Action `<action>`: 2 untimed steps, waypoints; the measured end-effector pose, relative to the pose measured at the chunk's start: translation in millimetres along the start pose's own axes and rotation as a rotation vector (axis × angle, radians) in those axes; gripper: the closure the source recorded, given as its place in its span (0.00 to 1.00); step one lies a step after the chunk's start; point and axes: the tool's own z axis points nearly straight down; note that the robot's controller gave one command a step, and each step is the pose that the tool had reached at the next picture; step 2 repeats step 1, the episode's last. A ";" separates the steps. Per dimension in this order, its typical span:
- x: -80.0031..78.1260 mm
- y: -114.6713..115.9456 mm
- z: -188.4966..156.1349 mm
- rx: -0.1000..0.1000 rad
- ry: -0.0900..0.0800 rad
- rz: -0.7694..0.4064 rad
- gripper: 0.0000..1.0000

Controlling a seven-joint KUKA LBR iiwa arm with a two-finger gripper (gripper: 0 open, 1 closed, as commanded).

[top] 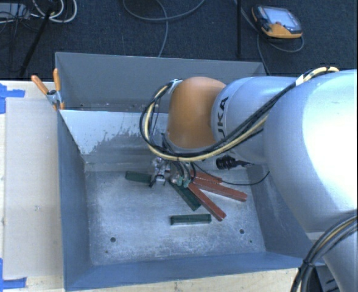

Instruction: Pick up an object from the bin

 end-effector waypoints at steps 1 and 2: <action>-2.1 0.2 -55.6 -0.001 0.001 0.002 1.00; -2.1 0.2 -55.6 -0.001 0.001 0.002 1.00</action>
Offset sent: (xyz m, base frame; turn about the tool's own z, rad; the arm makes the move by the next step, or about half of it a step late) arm 0.0000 0.0000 0.0520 0.0000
